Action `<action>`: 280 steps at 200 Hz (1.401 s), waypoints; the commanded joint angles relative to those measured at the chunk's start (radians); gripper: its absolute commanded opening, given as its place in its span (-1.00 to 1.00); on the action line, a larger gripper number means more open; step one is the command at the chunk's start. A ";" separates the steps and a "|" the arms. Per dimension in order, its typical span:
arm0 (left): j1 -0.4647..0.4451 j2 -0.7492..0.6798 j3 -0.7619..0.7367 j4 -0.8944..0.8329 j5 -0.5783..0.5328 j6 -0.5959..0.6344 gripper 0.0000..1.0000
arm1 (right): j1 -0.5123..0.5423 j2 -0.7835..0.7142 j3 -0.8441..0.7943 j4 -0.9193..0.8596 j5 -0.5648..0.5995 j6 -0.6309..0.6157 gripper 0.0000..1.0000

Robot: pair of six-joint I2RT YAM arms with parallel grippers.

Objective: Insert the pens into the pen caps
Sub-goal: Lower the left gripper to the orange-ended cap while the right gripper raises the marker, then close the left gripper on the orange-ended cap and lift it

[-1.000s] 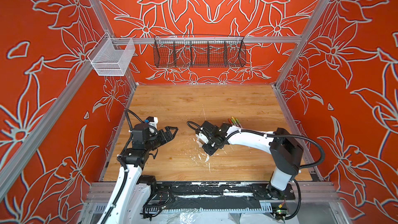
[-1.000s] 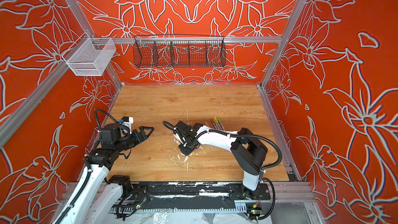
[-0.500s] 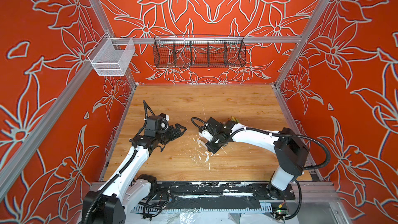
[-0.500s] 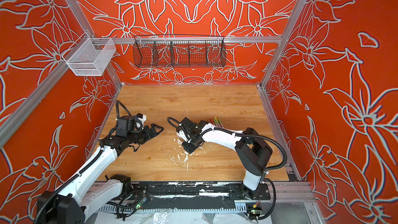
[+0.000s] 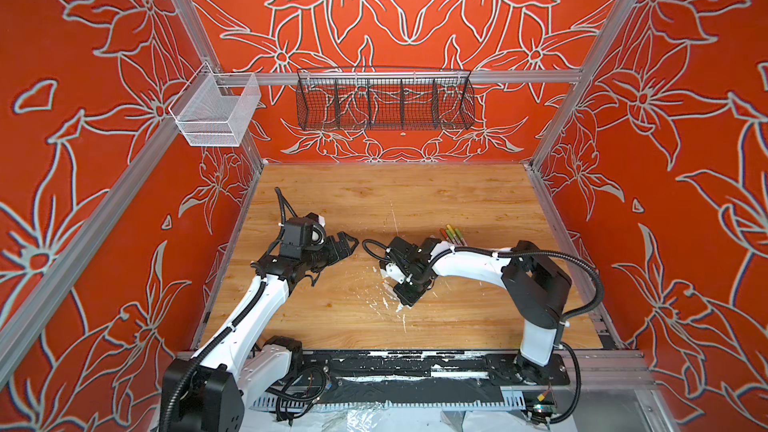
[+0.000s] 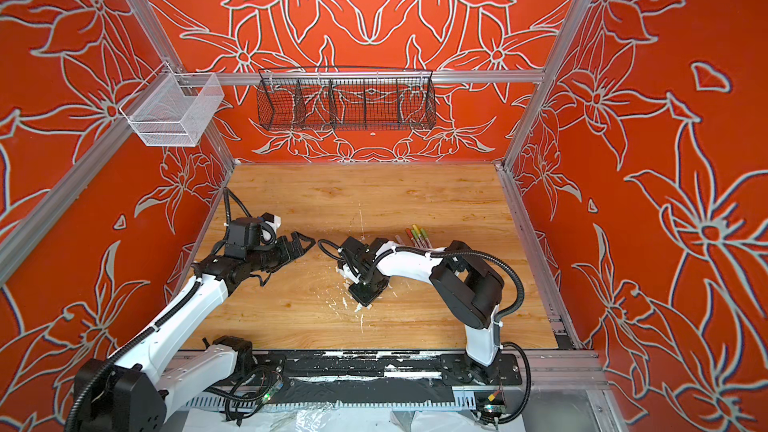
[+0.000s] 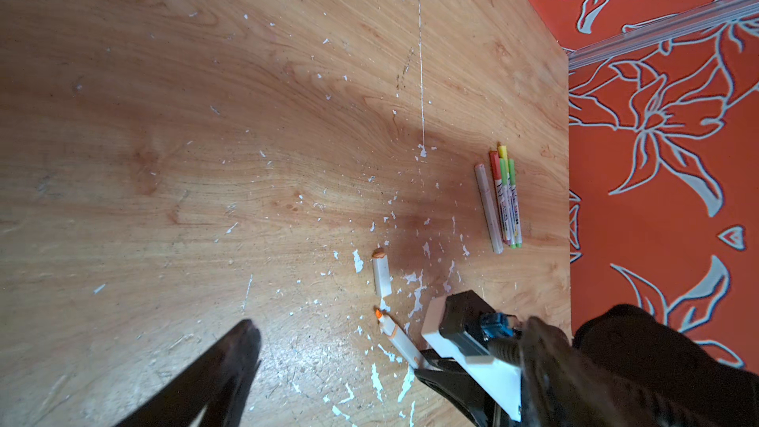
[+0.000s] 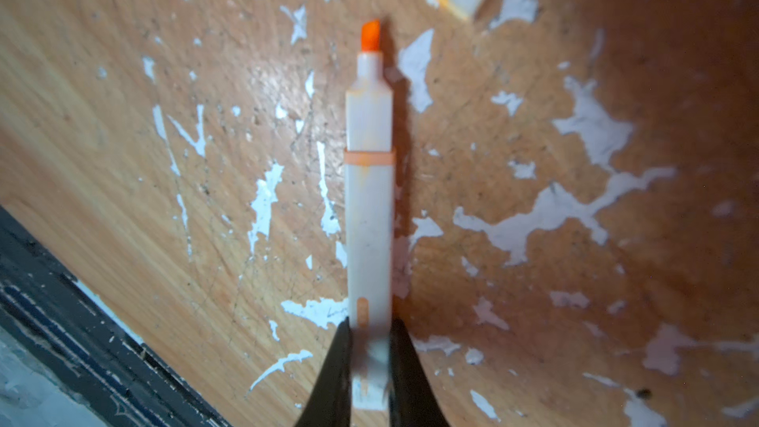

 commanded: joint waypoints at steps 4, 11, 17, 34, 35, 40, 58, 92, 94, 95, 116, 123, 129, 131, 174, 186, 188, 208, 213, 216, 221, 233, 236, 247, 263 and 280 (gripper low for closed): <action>-0.002 0.025 0.017 0.014 0.013 0.020 0.95 | -0.020 0.025 0.008 -0.039 0.064 0.058 -0.93; -0.002 0.031 0.012 0.020 0.018 0.022 0.95 | -0.024 0.025 0.007 -0.038 0.071 0.066 -0.93; -0.002 0.037 0.008 0.025 0.022 0.023 0.95 | -0.029 0.026 0.008 -0.036 0.075 0.070 -0.93; -0.003 0.055 -0.004 0.042 0.039 0.021 0.95 | -0.038 0.030 0.018 -0.033 0.083 0.076 -0.93; -0.002 0.057 -0.005 0.044 0.040 0.021 0.95 | -0.039 0.030 0.018 -0.033 0.084 0.076 -0.93; -0.003 0.064 -0.009 0.049 0.047 0.021 0.95 | -0.041 0.031 0.022 -0.034 0.085 0.076 -0.93; -0.005 0.086 -0.020 0.066 0.059 0.019 0.94 | -0.052 0.036 0.037 -0.037 0.098 0.073 -0.93; -0.024 0.141 -0.029 0.089 0.073 0.022 0.92 | -0.074 0.054 0.077 -0.037 0.096 0.046 -0.93; -0.026 0.142 -0.029 0.091 0.073 0.023 0.92 | -0.075 0.054 0.080 -0.038 0.095 0.044 -0.93; -0.027 0.144 -0.029 0.091 0.073 0.023 0.92 | -0.075 0.055 0.081 -0.038 0.095 0.044 -0.93; -0.042 0.176 -0.026 0.100 0.074 0.028 0.91 | -0.077 0.070 0.105 -0.032 0.085 0.014 -0.93; -0.043 0.187 -0.026 0.104 0.077 0.028 0.91 | -0.077 0.076 0.112 -0.030 0.077 -0.002 -0.93; -0.044 0.195 -0.024 0.105 0.081 0.026 0.91 | -0.077 0.079 0.117 -0.028 0.073 -0.012 -0.93; -0.045 0.198 -0.024 0.107 0.083 0.026 0.90 | -0.077 0.080 0.118 -0.029 0.072 -0.016 -0.94; -0.045 0.258 -0.007 0.124 0.117 0.027 0.77 | -0.074 0.078 0.103 0.008 0.067 -0.159 -0.98; -0.045 0.274 -0.003 0.122 0.120 0.026 0.74 | -0.075 0.082 0.111 0.000 0.078 -0.196 -0.98; -0.045 0.277 -0.001 0.122 0.121 0.027 0.74 | -0.076 0.083 0.111 -0.001 0.081 -0.201 -0.98; -0.046 0.315 0.005 0.121 0.128 0.027 0.65 | -0.076 0.080 0.110 0.013 0.083 -0.254 -0.99; -0.046 0.324 0.008 0.118 0.128 0.026 0.62 | -0.075 0.078 0.108 0.020 0.082 -0.264 -0.99; -0.046 0.329 0.008 0.118 0.129 0.027 0.59 | -0.075 0.077 0.107 0.024 0.082 -0.270 -0.99; -0.046 0.340 0.011 0.116 0.127 0.028 0.54 | -0.076 0.076 0.109 0.030 0.080 -0.281 -0.99; -0.045 0.361 0.020 0.102 0.115 0.035 0.38 | -0.074 0.076 0.111 0.037 0.075 -0.303 -0.99; -0.046 0.365 0.022 0.098 0.111 0.037 0.32 | -0.075 0.076 0.112 0.038 0.075 -0.308 -0.99; -0.046 0.379 0.028 0.083 0.095 0.049 0.14 | -0.075 0.078 0.117 0.039 0.075 -0.321 -1.00; -0.047 0.403 0.031 0.080 0.076 0.060 -0.09 | -0.076 0.085 0.125 0.034 0.075 -0.336 -0.99; -0.048 0.432 0.045 0.064 0.051 0.077 -0.30 | -0.075 0.093 0.134 0.031 0.073 -0.349 -1.00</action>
